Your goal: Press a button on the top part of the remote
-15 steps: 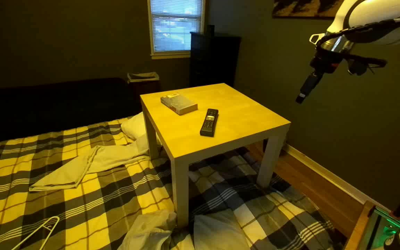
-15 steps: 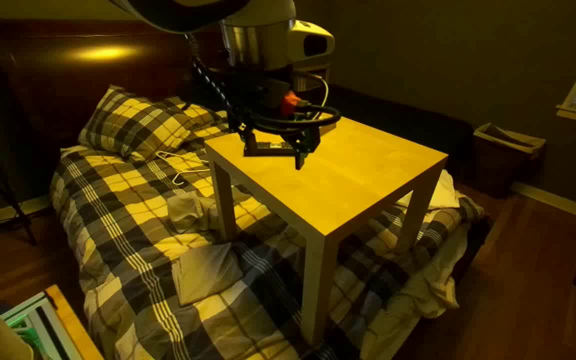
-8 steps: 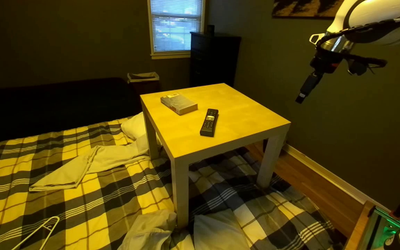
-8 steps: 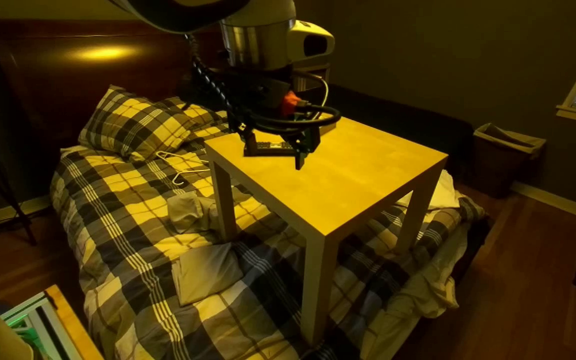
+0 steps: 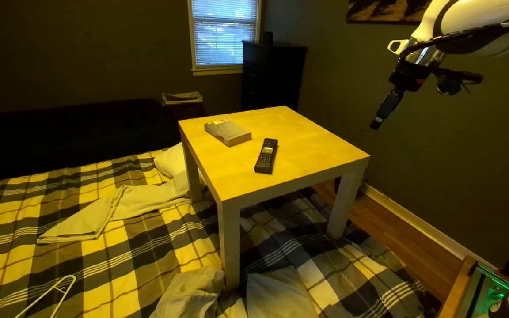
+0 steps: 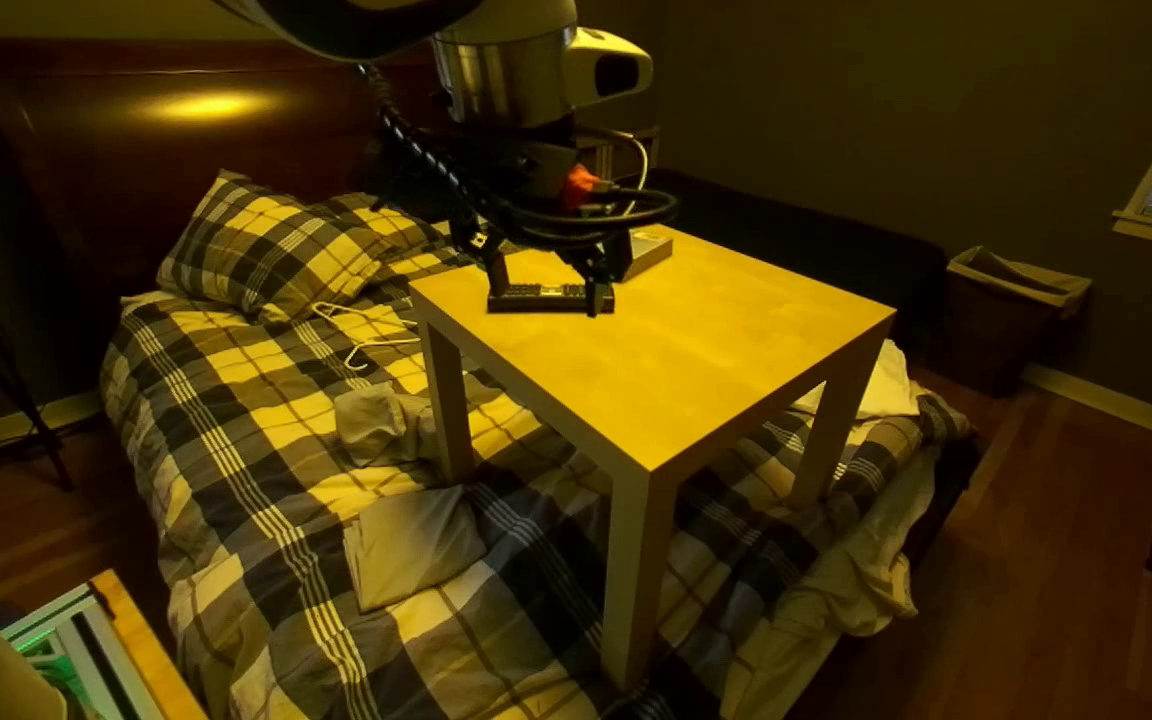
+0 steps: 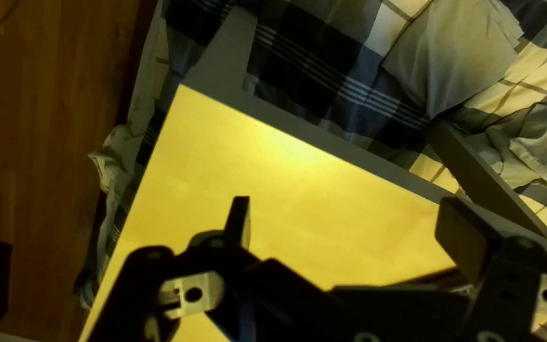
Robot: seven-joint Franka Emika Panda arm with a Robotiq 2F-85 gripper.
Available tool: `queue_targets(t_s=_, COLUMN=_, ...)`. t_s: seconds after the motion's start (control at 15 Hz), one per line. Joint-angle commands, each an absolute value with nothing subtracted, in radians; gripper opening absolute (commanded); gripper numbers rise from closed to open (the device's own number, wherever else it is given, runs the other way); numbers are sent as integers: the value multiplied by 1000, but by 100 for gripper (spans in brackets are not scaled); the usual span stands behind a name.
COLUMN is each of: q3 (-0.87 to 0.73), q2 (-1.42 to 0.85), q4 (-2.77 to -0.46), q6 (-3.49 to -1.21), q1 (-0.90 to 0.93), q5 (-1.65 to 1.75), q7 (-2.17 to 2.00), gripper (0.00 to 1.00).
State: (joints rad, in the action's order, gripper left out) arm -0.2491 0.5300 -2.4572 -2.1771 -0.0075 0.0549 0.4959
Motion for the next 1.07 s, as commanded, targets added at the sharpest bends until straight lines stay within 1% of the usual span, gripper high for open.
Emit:
queue_targets(t_s=0.0, q3=-235, q2=477, q4=-2423, q6=-2256, q1=67, q5=-6, q7=578, gripper=100)
queue_targets(t_s=0.4, q3=-239, q2=338, q4=-2354, q6=-2436, q1=199, q5=-172, q7=749, gripper=100)
queue_targets(t_s=0.73, q3=-195, q2=173, q4=-2248, q6=-2512, q1=226, q5=-304, q7=861, gripper=100)
queue_targets(t_s=0.87, q3=-163, q2=111, q4=-2205, q6=-2542, q1=206, q5=-321, q7=878, gripper=72)
queue_targets(t_s=0.93, q3=-145, q2=81, q4=-2184, q6=-2562, q1=194, q5=-316, q7=875, gripper=66)
queue_targets(t_s=1.0, q3=-128, q2=51, q4=-2164, q6=-2582, q1=181, q5=-305, q7=868, gripper=56)
